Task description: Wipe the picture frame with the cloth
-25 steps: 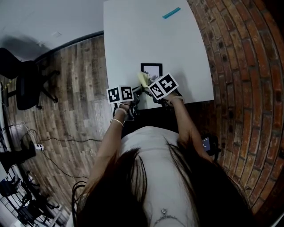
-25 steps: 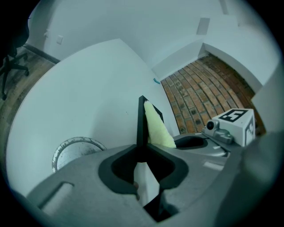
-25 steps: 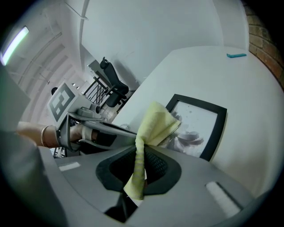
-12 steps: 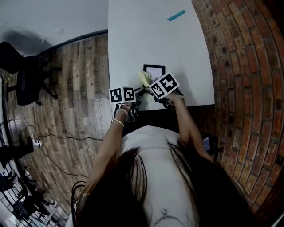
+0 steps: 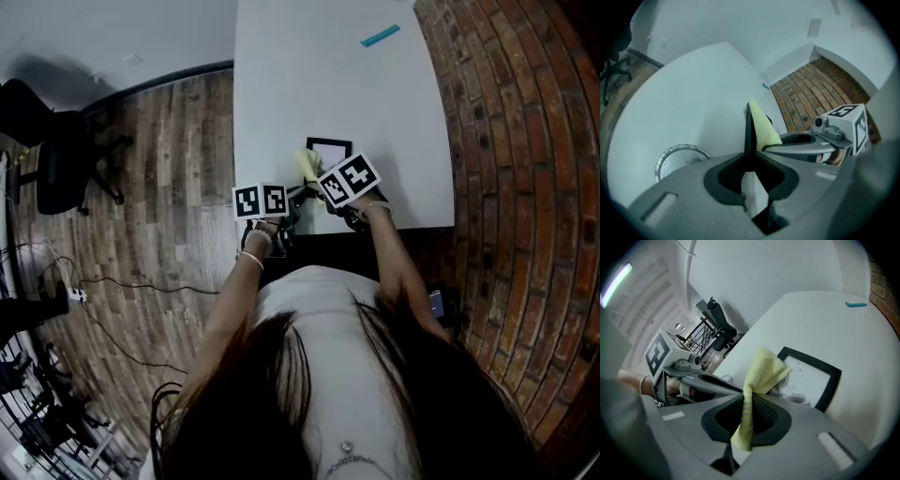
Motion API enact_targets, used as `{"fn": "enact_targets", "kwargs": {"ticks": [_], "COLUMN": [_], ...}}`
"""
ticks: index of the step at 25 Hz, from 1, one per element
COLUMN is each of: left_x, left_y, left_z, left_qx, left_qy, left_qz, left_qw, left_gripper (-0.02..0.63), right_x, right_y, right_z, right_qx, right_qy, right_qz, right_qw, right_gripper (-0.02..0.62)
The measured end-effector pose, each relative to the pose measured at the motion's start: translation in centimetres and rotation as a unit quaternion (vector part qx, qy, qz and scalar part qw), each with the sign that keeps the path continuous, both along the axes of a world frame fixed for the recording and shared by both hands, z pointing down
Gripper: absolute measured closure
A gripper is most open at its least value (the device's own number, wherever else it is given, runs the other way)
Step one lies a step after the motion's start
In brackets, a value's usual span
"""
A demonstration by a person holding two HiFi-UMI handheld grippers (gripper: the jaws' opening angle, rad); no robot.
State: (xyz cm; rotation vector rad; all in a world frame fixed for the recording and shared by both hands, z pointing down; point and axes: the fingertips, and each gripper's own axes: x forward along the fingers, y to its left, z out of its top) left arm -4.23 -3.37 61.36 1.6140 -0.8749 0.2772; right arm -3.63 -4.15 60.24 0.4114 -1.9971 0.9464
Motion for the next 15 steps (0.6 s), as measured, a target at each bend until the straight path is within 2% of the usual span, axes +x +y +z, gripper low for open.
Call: {"fn": "enact_targets", "kwargs": {"ticks": [15], "left_x": [0.29], "left_y": [-0.09], "left_z": [0.07], "left_qx": [-0.001], "left_qy": [0.003], "left_qz": [-0.004], "left_qw": [1.0], "left_gripper": [0.538], "right_x": [-0.2], "right_y": [-0.86], "right_z": [0.18], "right_qx": [0.002], "right_qy": [-0.006], "right_qz": [-0.007], "right_qw": [1.0], "right_gripper": [0.56]}}
